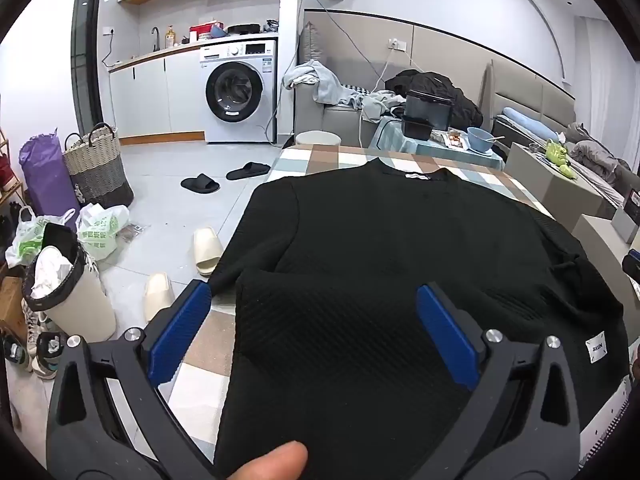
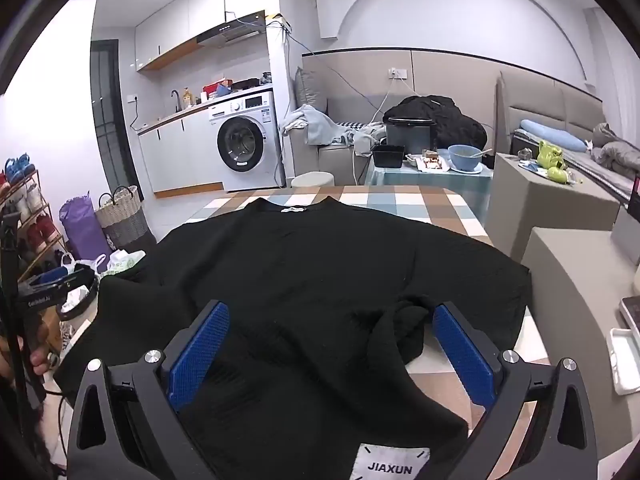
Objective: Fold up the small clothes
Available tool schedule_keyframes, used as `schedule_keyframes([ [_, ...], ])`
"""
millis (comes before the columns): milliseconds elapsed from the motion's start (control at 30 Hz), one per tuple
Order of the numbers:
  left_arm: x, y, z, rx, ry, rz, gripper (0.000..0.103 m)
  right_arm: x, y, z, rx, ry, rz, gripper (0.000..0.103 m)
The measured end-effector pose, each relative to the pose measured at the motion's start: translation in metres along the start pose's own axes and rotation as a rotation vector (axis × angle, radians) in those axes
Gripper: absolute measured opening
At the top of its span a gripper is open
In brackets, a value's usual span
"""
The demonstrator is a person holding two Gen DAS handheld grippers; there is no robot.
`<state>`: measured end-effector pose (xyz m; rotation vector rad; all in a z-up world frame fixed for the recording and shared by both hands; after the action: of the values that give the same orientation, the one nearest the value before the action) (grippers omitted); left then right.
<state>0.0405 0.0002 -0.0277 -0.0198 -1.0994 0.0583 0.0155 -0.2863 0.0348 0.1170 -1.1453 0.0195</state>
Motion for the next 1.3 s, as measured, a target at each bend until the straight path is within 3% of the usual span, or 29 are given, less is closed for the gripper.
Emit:
schedule_keyframes([
  [400,0.002,0.008,-0.003,0.015,0.012,0.02,0.102,0.005,-0.001,-0.008,0.006,-0.019,-0.009,0.103],
  [1300,0.016,0.011,0.032,0.013,-0.077,0.014,0.102,0.012,-0.006,0.006,-0.051,-0.049,-0.013,0.103],
])
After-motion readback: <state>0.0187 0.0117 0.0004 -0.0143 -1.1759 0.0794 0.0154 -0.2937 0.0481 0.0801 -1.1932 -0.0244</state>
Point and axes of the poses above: each gripper's, at about its wrist camera, not at the fingertips, and z roughly against the way its jaws point, y to its left, x to its top, the point moved 5 cm from there along -z, roughly the way its jaws point, and after that the axes turned 7 degrees about -y, right-handed, at the moved point
